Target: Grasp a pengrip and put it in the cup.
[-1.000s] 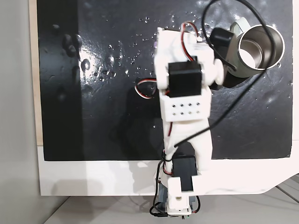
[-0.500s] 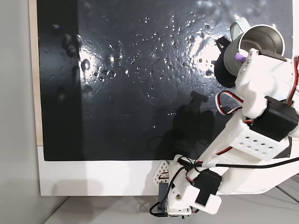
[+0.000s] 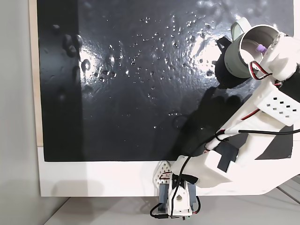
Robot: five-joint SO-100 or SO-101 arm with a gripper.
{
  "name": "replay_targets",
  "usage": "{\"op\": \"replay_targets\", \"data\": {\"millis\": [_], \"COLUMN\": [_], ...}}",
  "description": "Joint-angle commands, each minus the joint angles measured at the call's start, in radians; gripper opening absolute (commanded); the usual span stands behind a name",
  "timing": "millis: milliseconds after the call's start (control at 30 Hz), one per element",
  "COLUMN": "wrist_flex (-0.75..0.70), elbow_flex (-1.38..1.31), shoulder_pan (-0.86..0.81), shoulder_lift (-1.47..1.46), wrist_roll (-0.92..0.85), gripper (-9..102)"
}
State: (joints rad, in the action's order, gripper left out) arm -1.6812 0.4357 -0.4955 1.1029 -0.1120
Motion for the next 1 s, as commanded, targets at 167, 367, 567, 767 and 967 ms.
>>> {"op": "replay_targets", "data": {"millis": [167, 367, 567, 767, 967], "wrist_flex": [-0.005, -0.006, -0.006, -0.006, -0.006], "elbow_flex": [-0.078, -0.051, 0.021, 0.025, 0.026], "shoulder_pan": [-0.006, -0.023, -0.012, -0.011, -0.006], "shoulder_lift": [-0.012, -0.003, 0.051, 0.057, 0.063], "wrist_roll": [0.015, 0.014, 0.014, 0.015, 0.02], "gripper": [0, 36, 38, 38, 37]}}
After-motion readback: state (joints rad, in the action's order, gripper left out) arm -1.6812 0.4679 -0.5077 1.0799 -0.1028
